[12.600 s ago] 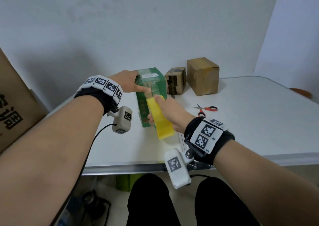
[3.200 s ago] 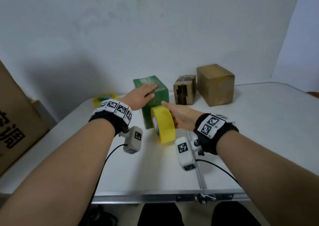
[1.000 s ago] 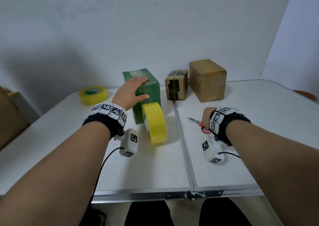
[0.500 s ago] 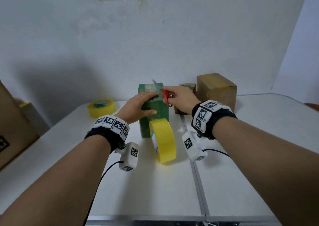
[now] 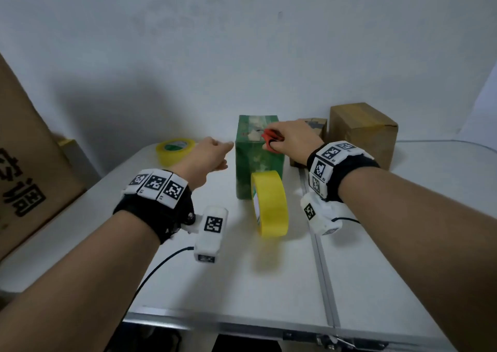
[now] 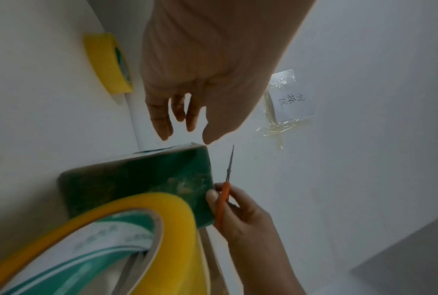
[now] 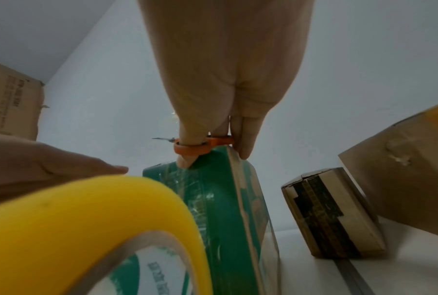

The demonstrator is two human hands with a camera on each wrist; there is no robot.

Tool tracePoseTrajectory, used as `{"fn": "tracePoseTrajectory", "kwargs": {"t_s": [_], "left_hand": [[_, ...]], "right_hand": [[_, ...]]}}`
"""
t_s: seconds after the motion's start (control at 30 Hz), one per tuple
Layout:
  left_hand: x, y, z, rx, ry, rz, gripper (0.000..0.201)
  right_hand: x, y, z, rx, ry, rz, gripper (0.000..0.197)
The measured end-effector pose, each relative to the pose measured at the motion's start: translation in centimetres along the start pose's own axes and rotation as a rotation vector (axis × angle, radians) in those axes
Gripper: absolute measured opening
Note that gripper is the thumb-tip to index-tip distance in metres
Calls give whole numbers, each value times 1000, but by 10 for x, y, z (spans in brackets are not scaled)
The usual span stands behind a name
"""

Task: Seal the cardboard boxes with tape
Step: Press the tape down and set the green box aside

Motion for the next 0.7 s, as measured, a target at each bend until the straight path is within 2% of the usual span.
{"fn": "tracePoseTrajectory", "kwargs": {"t_s": [0.07,0.17,0.27,0.43,0.7], "left_hand": [[-21,5,4,13,-156,30,39],[-56,22,3,-88,-379,338,56],[-66,37,4,-66,-390,501,56],[-61,48,11,-198,-325,416,40],[-62,28,9,-75,-337,461,29]], "right_hand": [[4,3,5,-83,27,-3,20],[6,4,15,-189,50,0,18],[3,2,23,-242,56,-9,22],[-2,5,22,-307,50,12,25],[0,2,29,-322,64,-2,19]]}}
Point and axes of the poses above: each hand's wrist, its own x-axis towards the middle knuckle, its own y-axis out of the palm, z = x × y, the point moved 1 cm from there along x, towards the middle knuckle, and after that the axes turned 4 degrees about -x, right-handed, at the moved point
